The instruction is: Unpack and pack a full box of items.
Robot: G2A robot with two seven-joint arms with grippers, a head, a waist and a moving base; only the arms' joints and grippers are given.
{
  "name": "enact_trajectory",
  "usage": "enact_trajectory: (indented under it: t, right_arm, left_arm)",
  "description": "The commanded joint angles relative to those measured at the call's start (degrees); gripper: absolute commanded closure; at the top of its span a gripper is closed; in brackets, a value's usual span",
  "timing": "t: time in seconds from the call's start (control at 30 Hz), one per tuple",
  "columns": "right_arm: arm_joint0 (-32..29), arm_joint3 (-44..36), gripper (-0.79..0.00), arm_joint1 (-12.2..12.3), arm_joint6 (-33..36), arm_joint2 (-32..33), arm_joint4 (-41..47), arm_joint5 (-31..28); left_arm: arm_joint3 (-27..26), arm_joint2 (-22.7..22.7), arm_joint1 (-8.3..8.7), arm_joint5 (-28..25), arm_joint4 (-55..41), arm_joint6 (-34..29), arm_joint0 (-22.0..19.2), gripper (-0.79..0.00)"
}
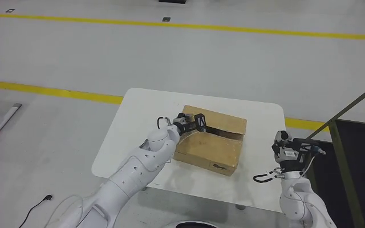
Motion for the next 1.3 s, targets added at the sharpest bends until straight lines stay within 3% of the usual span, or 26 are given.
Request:
enact_trajectory:
  t: [0.0,0.27,0.6,0.77,0.8,0.83,0.87,1.07,1.27]
  right_arm:
    - [-0.03,-0.02,0.0,-0.04,0.05,0.0,0.18,-0.02]
    - [0.29,-0.57,0.0,-0.18,0.61,0.18,2.17,-0.77]
    - [1.15,-1.27,0.0,-0.27,2.06,0.12,3.69,-1.89]
    - [1.42,-1.11,0.0,-0.3,2.52,0.11,4.06,-2.15]
    - [1.49,-1.01,0.0,-0.31,2.59,0.1,4.24,-2.2]
    - [1.59,-0.88,0.0,-0.32,2.68,0.07,4.3,-2.31]
    - [1.68,-0.76,0.0,-0.32,2.69,0.06,4.29,-2.39]
    - [1.85,-0.58,0.0,-0.35,2.87,0.1,4.34,-2.61]
    - [1.68,-0.18,0.0,-0.36,2.88,0.42,4.46,-2.84]
  left_arm:
    - [-0.32,-0.75,0.13,-0.37,-0.39,0.9,0.45,0.0]
    - [-7.31,-5.65,2.66,-3.35,2.17,0.62,5.5,0.0]
    - [-26.51,-13.99,6.74,-13.82,6.47,-4.91,15.65,0.0]
    - [-32.69,-17.34,7.76,-14.71,6.32,-6.98,20.58,0.0]
    - [-33.12,-17.6,7.83,-14.69,6.44,-7.27,21.02,-0.102]
    - [-33.36,-17.81,7.86,-14.23,6.82,-7.54,21.18,-0.52]
    - [-33.33,-17.99,7.82,-13.62,6.72,-7.69,21.25,-0.785]
    - [-31.22,-18.2,7.09,-9.15,5.71,-6.51,18.23,-0.785]
    - [-23.14,-16.64,5.54,-3.36,3.83,-4.23,12.73,-0.785]
